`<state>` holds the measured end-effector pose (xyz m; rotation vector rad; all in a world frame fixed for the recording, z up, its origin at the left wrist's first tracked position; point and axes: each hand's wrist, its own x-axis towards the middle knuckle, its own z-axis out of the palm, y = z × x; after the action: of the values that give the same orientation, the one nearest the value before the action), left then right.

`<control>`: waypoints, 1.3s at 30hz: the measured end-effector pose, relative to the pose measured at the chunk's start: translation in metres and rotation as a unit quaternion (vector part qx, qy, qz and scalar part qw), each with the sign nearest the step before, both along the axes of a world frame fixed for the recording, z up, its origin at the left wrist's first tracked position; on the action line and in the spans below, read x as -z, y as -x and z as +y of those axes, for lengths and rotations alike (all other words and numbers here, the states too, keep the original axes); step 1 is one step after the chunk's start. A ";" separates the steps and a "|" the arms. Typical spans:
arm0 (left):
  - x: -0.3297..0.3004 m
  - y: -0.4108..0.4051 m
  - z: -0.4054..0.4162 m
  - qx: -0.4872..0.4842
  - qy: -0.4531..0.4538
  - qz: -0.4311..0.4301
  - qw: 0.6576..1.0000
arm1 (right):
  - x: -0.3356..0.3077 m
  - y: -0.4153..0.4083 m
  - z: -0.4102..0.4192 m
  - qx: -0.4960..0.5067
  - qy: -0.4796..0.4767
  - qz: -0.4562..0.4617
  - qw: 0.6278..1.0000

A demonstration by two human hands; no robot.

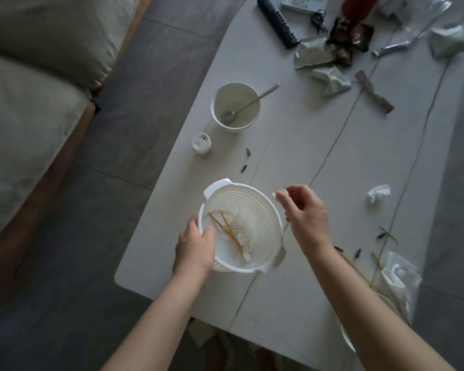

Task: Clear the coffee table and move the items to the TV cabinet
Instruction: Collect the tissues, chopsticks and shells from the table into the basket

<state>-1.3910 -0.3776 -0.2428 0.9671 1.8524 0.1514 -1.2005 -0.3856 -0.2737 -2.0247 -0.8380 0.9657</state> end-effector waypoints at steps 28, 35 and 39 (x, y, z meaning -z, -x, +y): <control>0.026 -0.109 -0.089 0.130 0.058 -0.031 0.989 | 0.050 -0.201 -0.221 0.017 0.332 -0.155 0.930; 0.027 -0.128 -0.091 0.133 0.054 -0.026 0.989 | 0.048 -0.189 -0.214 0.087 0.242 -0.092 0.962; 0.022 -0.138 -0.091 0.137 0.045 -0.012 0.990 | 0.008 -0.163 -0.199 0.121 0.087 -0.060 0.987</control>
<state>-1.2532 -0.4689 -0.2644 1.1391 1.6704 -0.0855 -1.0374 -0.5846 -0.2819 -2.2916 -0.5680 0.8102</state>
